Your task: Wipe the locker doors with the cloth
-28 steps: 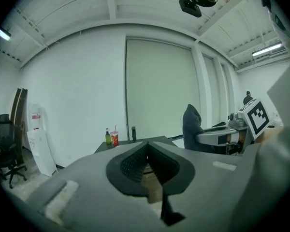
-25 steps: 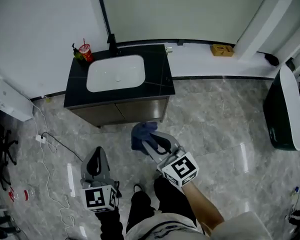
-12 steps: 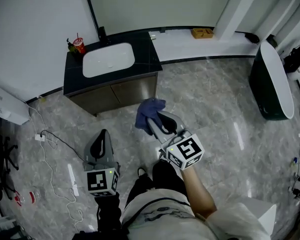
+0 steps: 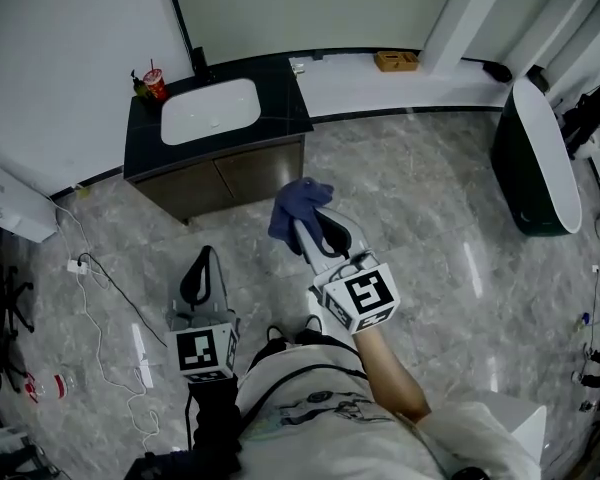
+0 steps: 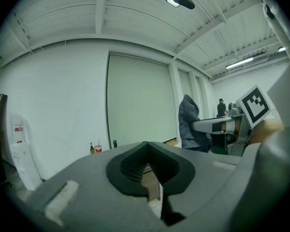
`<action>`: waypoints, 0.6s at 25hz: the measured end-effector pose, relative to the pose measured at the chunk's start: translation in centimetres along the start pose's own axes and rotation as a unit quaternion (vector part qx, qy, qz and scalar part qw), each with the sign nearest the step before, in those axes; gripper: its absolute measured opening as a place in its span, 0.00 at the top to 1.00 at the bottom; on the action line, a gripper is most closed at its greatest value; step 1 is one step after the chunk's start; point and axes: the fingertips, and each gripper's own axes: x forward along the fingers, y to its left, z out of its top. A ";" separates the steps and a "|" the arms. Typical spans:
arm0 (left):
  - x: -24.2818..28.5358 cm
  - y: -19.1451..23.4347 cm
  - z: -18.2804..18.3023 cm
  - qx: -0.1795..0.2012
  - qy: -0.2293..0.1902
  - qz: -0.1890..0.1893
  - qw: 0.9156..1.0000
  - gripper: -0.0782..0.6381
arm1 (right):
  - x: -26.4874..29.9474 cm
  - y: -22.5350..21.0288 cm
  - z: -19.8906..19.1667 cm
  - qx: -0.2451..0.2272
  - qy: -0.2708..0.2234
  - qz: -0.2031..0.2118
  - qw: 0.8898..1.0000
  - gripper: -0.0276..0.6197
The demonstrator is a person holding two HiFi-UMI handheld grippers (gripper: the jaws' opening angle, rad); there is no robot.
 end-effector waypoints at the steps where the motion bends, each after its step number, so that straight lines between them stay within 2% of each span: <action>1: 0.0 -0.4 0.1 0.000 0.000 -0.002 1.000 0.89 | -0.2 -0.2 -0.1 0.003 0.001 -0.001 1.000 0.83; 6: 0.4 -1.4 0.3 0.003 -0.002 -0.006 1.000 0.89 | -0.4 -0.2 0.5 -0.005 -0.001 0.017 1.000 0.84; 15: 1.5 -1.4 2.0 0.017 -0.014 -0.004 1.000 0.89 | -0.7 -0.7 1.1 0.004 -0.015 0.013 1.000 0.84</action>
